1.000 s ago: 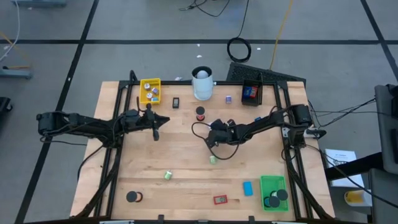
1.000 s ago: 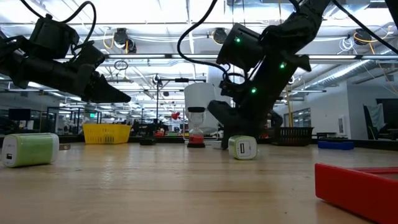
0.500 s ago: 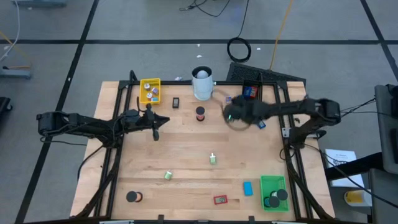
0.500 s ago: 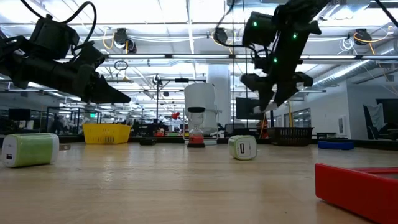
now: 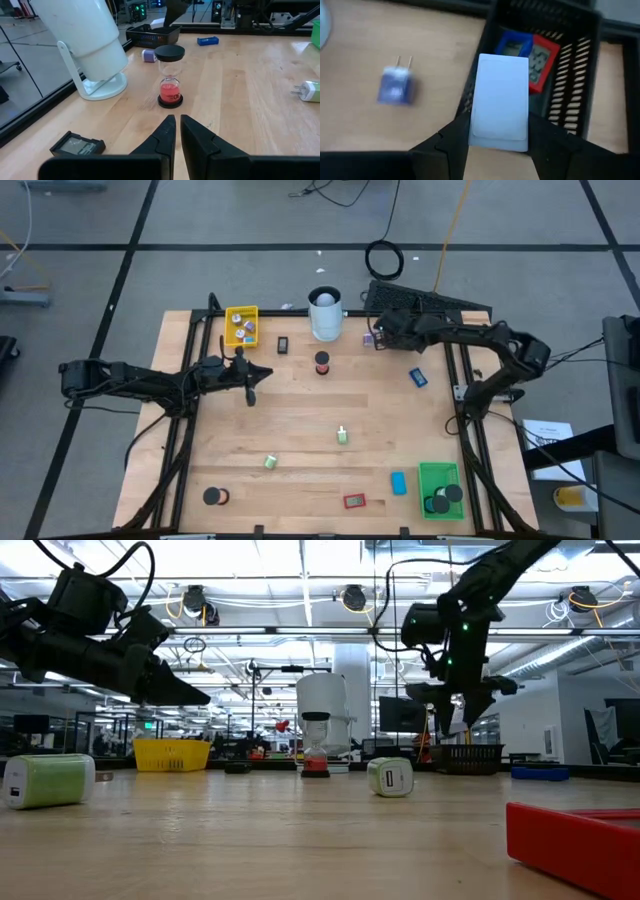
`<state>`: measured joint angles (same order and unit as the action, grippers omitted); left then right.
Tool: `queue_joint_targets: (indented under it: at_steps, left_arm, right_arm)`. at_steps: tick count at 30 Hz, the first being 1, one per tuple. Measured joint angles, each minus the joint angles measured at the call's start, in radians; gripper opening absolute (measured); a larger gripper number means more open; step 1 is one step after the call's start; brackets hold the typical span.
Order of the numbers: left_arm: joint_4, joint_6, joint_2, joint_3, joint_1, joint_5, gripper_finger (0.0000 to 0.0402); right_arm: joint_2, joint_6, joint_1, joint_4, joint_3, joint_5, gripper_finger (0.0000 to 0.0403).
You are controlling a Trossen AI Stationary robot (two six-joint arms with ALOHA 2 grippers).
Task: Pick & Place Office items
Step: Put the white timer into the black bin
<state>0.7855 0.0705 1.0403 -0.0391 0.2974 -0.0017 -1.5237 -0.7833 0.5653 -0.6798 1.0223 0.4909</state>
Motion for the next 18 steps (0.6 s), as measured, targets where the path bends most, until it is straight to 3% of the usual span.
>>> queue_joint_targets:
  at_steps: [18]
  left_arm:
    - [-0.003, 0.003, 0.0, 0.0, 0.0, 0.0, 0.0035]
  right_arm:
    - [-0.011, 0.023, 0.149, 0.241, -0.142, 0.001, 0.0169]
